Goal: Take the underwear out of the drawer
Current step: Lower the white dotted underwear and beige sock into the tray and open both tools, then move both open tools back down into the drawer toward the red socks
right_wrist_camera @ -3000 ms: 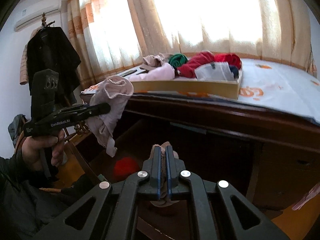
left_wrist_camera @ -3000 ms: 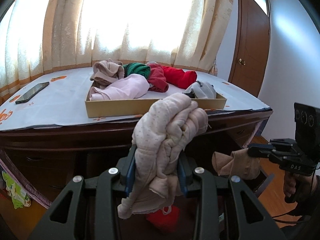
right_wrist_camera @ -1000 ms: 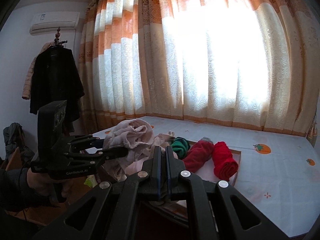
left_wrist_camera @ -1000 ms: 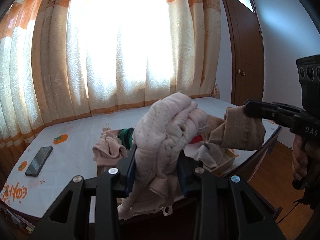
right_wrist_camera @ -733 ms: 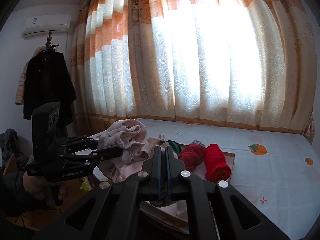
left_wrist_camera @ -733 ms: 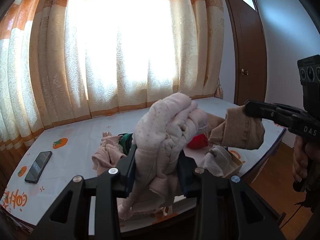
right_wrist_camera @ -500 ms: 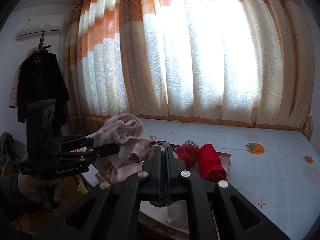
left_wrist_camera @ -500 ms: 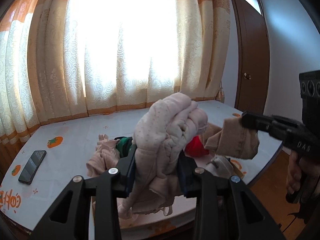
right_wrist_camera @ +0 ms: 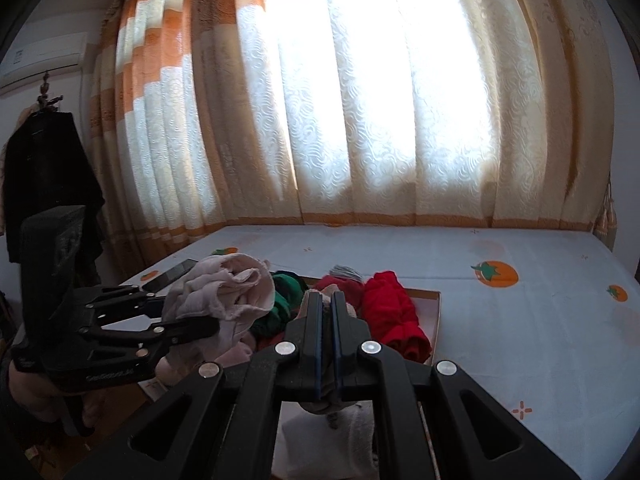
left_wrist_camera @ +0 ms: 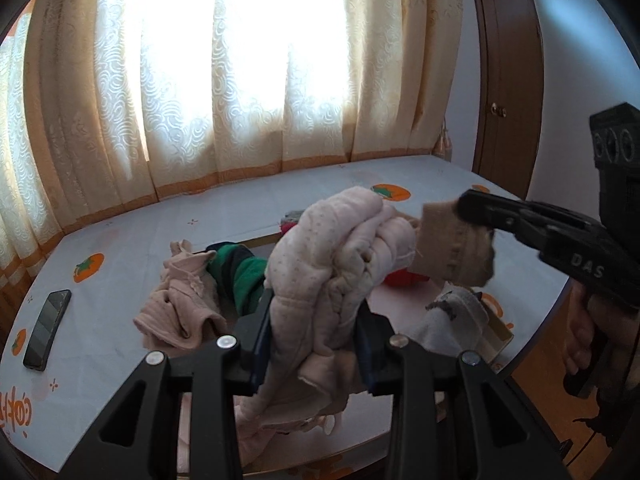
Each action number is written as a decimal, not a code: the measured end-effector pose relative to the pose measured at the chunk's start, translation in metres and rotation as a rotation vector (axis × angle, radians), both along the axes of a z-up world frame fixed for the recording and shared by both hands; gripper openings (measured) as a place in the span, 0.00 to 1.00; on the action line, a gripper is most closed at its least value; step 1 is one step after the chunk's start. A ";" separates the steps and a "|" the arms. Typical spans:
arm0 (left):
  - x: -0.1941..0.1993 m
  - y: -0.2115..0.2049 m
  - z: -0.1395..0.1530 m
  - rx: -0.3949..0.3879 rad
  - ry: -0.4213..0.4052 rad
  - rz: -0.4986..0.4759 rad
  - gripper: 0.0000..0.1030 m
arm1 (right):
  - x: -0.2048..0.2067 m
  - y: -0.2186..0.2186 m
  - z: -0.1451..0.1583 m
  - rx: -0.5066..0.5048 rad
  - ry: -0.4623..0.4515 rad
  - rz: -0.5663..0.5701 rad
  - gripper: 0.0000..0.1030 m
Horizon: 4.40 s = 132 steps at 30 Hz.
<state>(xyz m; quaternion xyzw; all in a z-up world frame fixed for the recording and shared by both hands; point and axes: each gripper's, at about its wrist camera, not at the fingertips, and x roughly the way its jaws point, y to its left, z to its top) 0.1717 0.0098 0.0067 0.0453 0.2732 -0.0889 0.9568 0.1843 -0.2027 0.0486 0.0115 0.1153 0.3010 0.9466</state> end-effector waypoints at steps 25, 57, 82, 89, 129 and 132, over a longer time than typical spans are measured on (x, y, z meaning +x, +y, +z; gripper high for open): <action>0.022 -0.036 -0.048 0.141 0.146 -0.106 0.37 | 0.044 0.018 -0.043 -0.083 0.108 -0.078 0.05; 0.021 -0.045 -0.056 0.188 0.127 -0.107 0.49 | 0.042 0.009 -0.050 -0.104 0.133 -0.109 0.06; 0.004 -0.050 -0.044 0.196 0.077 -0.085 0.91 | 0.016 -0.001 -0.039 -0.072 0.089 -0.140 0.70; -0.009 -0.050 -0.041 0.189 0.067 -0.089 0.91 | -0.003 -0.009 -0.043 -0.078 0.099 -0.131 0.71; -0.106 -0.036 -0.055 0.126 0.027 -0.080 0.97 | -0.109 -0.001 -0.089 -0.192 0.117 0.008 0.75; -0.113 -0.029 -0.064 0.132 0.051 -0.076 0.97 | -0.111 0.001 -0.101 -0.223 0.153 0.038 0.75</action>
